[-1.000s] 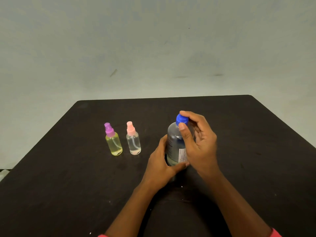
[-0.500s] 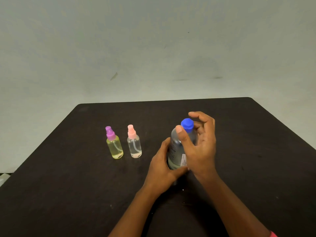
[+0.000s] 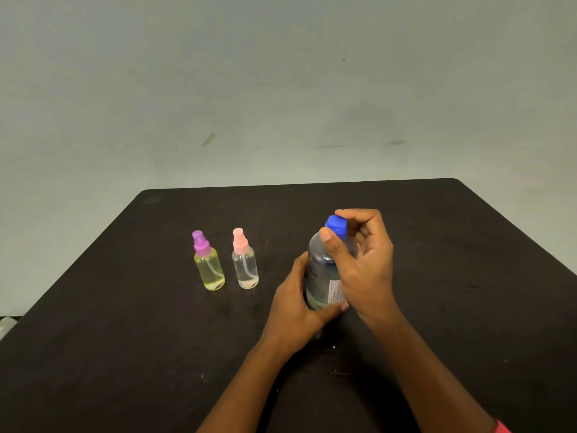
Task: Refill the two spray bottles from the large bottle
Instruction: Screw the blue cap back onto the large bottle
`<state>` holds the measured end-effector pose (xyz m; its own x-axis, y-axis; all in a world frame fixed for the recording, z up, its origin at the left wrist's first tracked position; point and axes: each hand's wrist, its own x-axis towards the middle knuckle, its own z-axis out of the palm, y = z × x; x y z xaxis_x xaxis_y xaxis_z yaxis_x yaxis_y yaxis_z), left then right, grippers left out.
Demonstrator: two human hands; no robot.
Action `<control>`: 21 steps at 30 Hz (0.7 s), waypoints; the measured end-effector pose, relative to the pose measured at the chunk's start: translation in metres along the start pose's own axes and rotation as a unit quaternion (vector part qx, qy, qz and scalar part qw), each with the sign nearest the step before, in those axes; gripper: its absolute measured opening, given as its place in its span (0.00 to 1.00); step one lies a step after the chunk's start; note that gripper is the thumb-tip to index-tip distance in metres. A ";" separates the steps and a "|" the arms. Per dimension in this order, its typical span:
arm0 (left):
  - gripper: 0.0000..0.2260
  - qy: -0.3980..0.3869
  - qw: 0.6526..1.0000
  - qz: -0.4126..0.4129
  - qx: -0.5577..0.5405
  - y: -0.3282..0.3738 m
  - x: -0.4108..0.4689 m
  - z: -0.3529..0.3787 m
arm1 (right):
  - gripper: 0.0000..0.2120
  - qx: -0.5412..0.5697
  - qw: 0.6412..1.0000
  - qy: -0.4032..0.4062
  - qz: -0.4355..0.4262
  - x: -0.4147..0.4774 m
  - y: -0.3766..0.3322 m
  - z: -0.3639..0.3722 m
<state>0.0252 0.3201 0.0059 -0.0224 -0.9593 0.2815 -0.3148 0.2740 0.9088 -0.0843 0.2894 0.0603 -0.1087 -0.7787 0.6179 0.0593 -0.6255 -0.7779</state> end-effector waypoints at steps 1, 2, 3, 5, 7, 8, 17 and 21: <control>0.31 0.000 1.000 0.001 0.001 0.000 0.000 0.000 | 0.13 0.000 1.000 0.007 0.001 0.000 0.000 0.001; 0.31 0.001 1.000 0.001 0.002 0.001 0.000 0.000 | 0.14 -0.002 1.000 0.014 -0.001 0.000 0.001 0.002; 0.31 0.003 1.000 0.001 0.002 0.001 0.000 0.000 | 0.15 -0.003 1.000 0.019 -0.002 -0.001 0.001 0.002; 0.31 0.004 1.000 0.001 0.006 0.000 0.000 0.000 | 0.16 -0.010 1.000 0.025 0.003 -0.002 0.002 0.003; 0.32 0.002 1.000 0.001 0.008 -0.001 0.000 0.000 | 0.20 -0.018 0.999 0.026 0.014 -0.003 0.001 0.003; 0.32 0.000 1.000 0.001 0.007 -0.001 0.000 0.000 | 0.23 -0.012 0.999 0.023 0.019 -0.003 0.001 0.003; 0.32 0.007 1.000 0.003 0.013 -0.003 0.001 0.001 | 0.12 0.040 0.998 -0.053 -0.004 -0.003 0.002 -0.004; 0.32 -0.001 1.000 -0.004 0.014 -0.004 0.001 0.001 | 0.13 0.011 1.000 -0.004 0.007 0.000 0.003 -0.001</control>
<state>0.0256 0.3184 0.0026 -0.0226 -0.9615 0.2738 -0.3417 0.2648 0.9017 -0.0852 0.2872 0.0577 -0.1002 -0.7876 0.6080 0.0829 -0.6156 -0.7837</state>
